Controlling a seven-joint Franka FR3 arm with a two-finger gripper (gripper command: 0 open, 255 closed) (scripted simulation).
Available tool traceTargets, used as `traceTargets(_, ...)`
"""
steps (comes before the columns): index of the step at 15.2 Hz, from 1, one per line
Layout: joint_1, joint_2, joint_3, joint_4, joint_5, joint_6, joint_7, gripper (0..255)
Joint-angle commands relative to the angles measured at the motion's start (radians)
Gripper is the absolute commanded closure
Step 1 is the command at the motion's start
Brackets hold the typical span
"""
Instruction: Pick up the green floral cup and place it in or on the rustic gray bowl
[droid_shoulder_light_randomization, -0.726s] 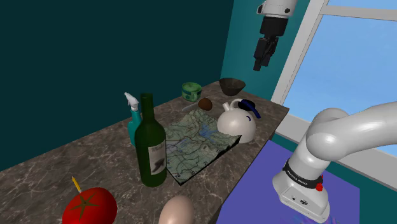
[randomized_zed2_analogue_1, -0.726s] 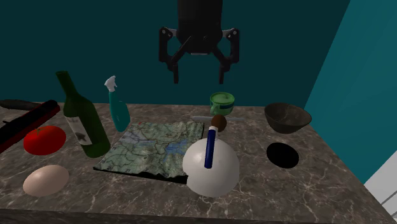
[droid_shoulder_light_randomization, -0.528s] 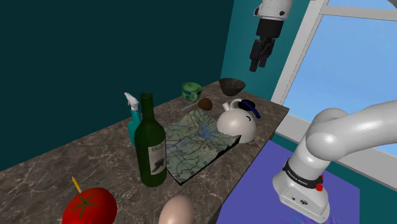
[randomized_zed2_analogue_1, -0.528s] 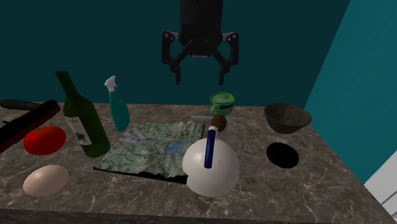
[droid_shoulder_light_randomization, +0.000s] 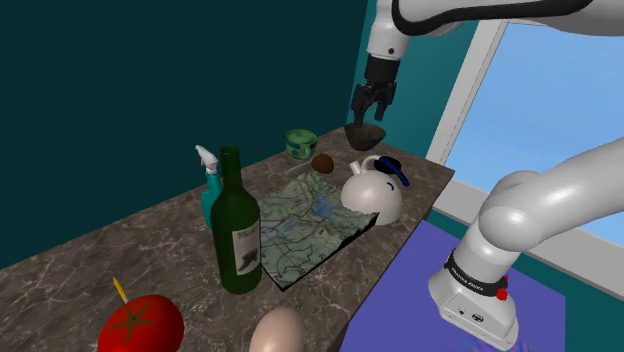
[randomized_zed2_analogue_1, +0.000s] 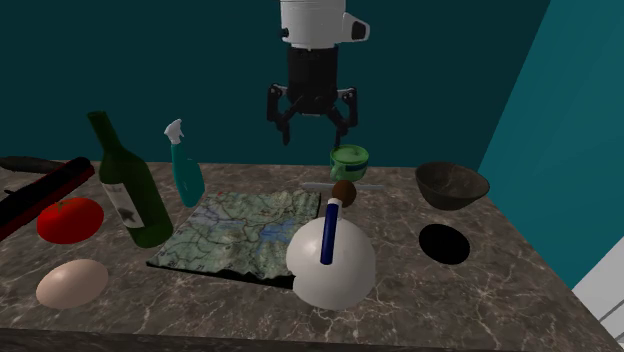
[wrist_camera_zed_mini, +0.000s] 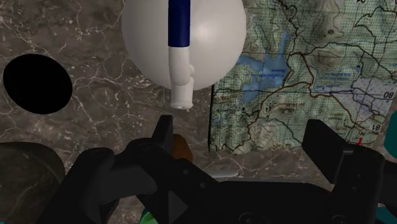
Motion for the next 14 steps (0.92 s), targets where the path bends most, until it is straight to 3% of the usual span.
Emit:
traceTargets(1,-0.012,0.06,0.012,-0.004,0.0,0.074,0.035,0)
traceTargets(14,-0.083,0.501,0.052,0.148,-0.059,0.407,0.27,0)
